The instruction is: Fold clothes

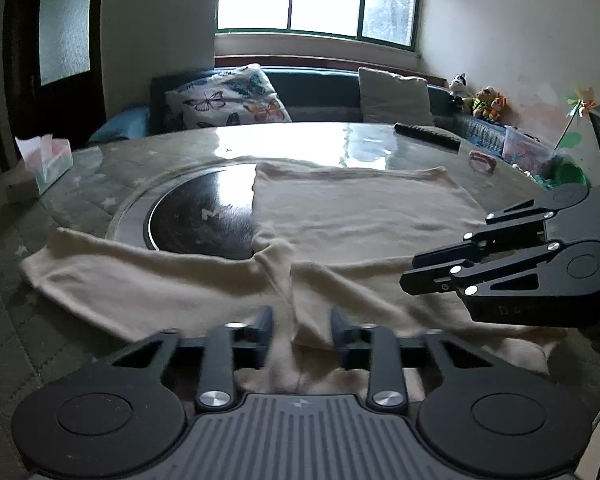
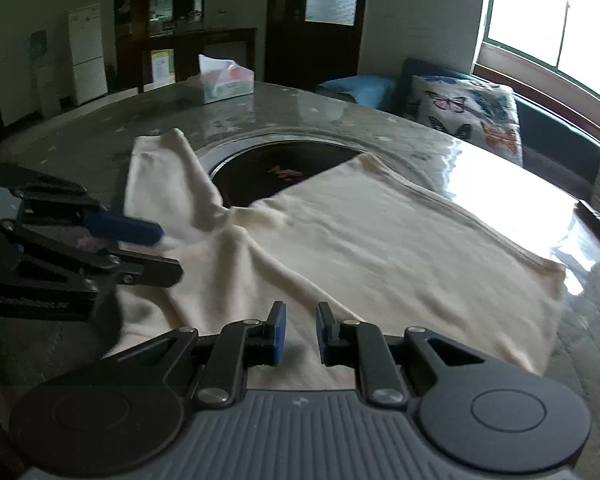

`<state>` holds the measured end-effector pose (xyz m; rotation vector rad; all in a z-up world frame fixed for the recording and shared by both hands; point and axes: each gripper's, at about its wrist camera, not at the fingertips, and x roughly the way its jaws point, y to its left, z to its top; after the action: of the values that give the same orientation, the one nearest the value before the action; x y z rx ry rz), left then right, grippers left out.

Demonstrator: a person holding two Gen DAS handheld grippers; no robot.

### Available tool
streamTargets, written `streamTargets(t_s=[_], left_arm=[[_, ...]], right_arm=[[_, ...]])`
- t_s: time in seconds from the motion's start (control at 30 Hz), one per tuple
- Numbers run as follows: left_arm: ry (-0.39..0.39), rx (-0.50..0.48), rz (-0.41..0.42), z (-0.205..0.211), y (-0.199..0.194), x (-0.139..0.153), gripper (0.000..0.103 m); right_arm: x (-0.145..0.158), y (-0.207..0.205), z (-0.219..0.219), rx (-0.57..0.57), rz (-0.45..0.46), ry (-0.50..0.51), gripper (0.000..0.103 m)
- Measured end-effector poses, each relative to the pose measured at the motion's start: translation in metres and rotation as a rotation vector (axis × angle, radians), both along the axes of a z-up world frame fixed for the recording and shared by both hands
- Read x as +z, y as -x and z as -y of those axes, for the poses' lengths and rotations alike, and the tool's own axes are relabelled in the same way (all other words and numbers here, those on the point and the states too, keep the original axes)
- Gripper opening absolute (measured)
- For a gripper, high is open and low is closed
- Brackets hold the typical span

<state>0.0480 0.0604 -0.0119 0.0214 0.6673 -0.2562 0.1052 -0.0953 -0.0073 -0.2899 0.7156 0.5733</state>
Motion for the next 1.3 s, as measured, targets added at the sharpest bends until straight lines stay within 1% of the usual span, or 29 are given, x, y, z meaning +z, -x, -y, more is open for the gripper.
streamTargets(t_s=[0.07,0.13,0.3,0.37,0.43,0.47,0.5,0.57,0.63,0.7,0.77,0.83,0.9,1.0,1.07,1.1,1.2,1.23,1.27,1.3], left_arm=[[0.010,0.003,-0.004,-0.004,0.000,-0.001,0.005],[0.014,0.010,-0.003,-0.007,0.001,0.000,0.002],[0.018,0.021,-0.004,-0.017,0.001,0.002,0.002],[0.014,0.034,-0.002,-0.023,0.000,0.003,0.005],[0.007,0.073,0.009,-0.032,-0.003,0.006,0.007],[0.001,0.105,0.013,-0.039,-0.005,0.007,0.014],[-0.006,0.136,0.017,-0.045,-0.009,0.008,0.019],[-0.022,0.217,0.027,-0.060,-0.016,0.010,0.055],[-0.045,0.304,0.043,-0.076,-0.025,0.012,0.057],[-0.051,0.370,0.038,-0.092,-0.034,0.011,0.057],[-0.054,0.433,0.030,-0.108,-0.044,0.009,0.057],[-0.058,0.497,0.022,-0.125,-0.053,0.008,0.057],[-0.061,0.561,0.014,-0.141,-0.062,0.007,0.055],[-0.058,0.598,-0.012,-0.155,-0.075,0.001,0.054],[-0.047,0.598,-0.032,-0.159,-0.081,-0.004,0.042],[-0.040,0.596,-0.039,-0.160,-0.083,-0.006,0.041],[-0.046,0.579,-0.029,-0.160,-0.086,-0.007,0.027],[-0.042,0.575,-0.030,-0.159,-0.087,-0.007,0.016],[-0.040,0.570,-0.030,-0.158,-0.087,-0.005,0.012],[-0.038,0.565,-0.029,-0.156,-0.086,-0.004,0.011]], right_arm=[[-0.001,-0.001,-0.007,0.014,0.000,0.003,0.017],[-0.002,-0.002,-0.014,0.028,-0.001,0.006,0.017],[-0.004,0.000,-0.033,0.079,0.011,0.020,0.017],[-0.004,0.001,-0.038,0.095,0.011,0.020,0.018],[-0.004,0.002,-0.043,0.111,0.011,0.021,0.018],[-0.004,0.002,-0.045,0.120,0.011,0.021,0.018],[-0.004,0.002,-0.047,0.128,0.011,0.022,0.018],[-0.004,0.003,-0.052,0.144,0.011,0.023,0.018],[-0.004,0.004,-0.057,0.160,0.012,0.023,0.018],[-0.003,0.004,-0.060,0.169,0.013,0.021,0.022],[0.000,0.005,-0.058,0.168,0.019,0.015,0.034],[0.004,0.006,-0.057,0.168,0.028,0.011,0.035],[0.007,0.008,-0.055,0.167,0.036,0.004,0.035],[0.010,0.006,-0.053,0.161,0.033,-0.004,0.036],[0.011,0.006,-0.052,0.155,0.032,-0.005,0.039],[0.011,0.005,-0.052,0.152,0.031,-0.005,0.040],[0.011,0.005,-0.050,0.136,0.029,-0.001,0.042],[0.011,0.004,-0.050,0.128,0.026,0.007,0.045],[0.011,0.004,-0.049,0.116,0.027,0.013,0.048],[0.012,0.003,-0.048,0.103,0.028,0.020,0.048]])
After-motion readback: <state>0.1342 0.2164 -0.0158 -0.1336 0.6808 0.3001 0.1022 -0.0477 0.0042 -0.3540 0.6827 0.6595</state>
